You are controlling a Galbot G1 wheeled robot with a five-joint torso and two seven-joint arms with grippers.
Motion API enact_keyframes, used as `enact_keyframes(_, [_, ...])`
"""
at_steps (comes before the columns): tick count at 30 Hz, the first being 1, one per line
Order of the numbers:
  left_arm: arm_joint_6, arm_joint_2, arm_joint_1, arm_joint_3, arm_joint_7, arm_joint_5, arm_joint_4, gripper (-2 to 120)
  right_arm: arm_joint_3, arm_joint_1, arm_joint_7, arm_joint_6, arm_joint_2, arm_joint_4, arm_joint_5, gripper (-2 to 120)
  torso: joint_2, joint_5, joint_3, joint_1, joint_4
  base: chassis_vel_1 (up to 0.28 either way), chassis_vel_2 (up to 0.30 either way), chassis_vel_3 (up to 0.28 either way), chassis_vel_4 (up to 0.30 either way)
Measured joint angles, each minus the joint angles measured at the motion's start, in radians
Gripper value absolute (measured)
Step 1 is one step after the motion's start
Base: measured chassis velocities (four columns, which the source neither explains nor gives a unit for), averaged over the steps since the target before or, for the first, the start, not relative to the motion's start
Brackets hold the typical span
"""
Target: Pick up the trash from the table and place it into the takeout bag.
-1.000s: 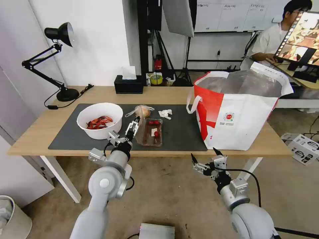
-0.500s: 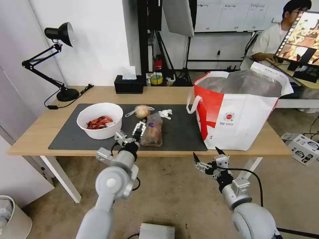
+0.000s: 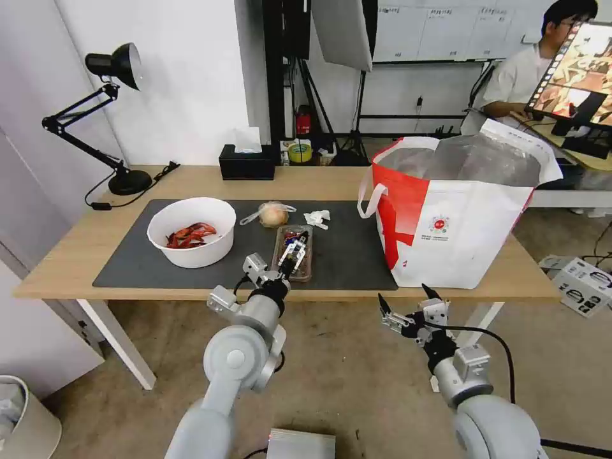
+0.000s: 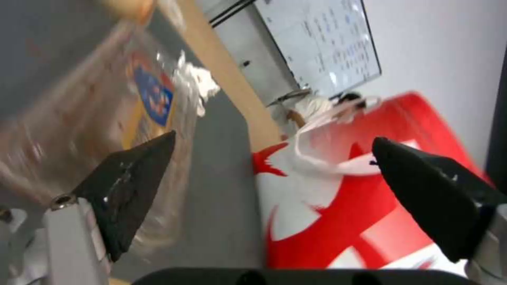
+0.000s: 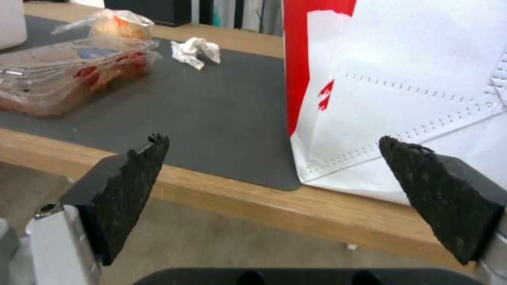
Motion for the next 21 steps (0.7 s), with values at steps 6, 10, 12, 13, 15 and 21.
enact_keyframes(6, [0.007,0.154,-0.037,0.018,0.141,0.270,0.041,94,0.004,-0.007,0.000,0.000,-0.002,0.009,0.000,100,0.000,-0.0003,0.000,0.000,0.0001,0.000,0.000,0.000,0.000])
enact_keyframes(10, [0.009,0.311,-0.097,0.041,0.295,0.507,0.091,78,0.005,-0.010,0.000,0.000,-0.006,0.014,0.002,100,0.000,-0.0004,0.000,0.000,0.0001,0.000,0.000,0.000,0.000])
enact_keyframes(12, [0.007,0.359,-0.116,0.051,0.351,0.586,0.108,73,0.007,-0.011,0.000,0.000,-0.007,0.015,0.002,100,0.000,-0.0002,0.000,0.000,0.0000,0.000,0.000,0.000,0.000])
enact_keyframes(13, [-0.003,0.404,-0.135,0.067,0.396,0.652,0.125,68,0.010,-0.012,0.000,0.000,-0.008,0.016,0.003,100,0.000,-0.0001,0.000,0.000,0.0001,0.000,0.000,0.000,0.000])
enact_keyframes(15, [-0.010,0.431,-0.147,0.080,0.417,0.684,0.135,65,0.011,-0.012,0.000,0.000,-0.008,0.016,0.004,100,0.000,-0.0001,0.000,0.000,0.0000,0.000,0.000,0.000,0.000])
enact_keyframes(21, [-0.025,0.477,-0.185,0.143,0.464,0.735,0.176,39,0.009,-0.013,0.000,0.000,-0.005,0.016,0.004,100,0.000,-0.0001,0.000,0.000,0.0000,0.000,0.000,0.000,0.000])
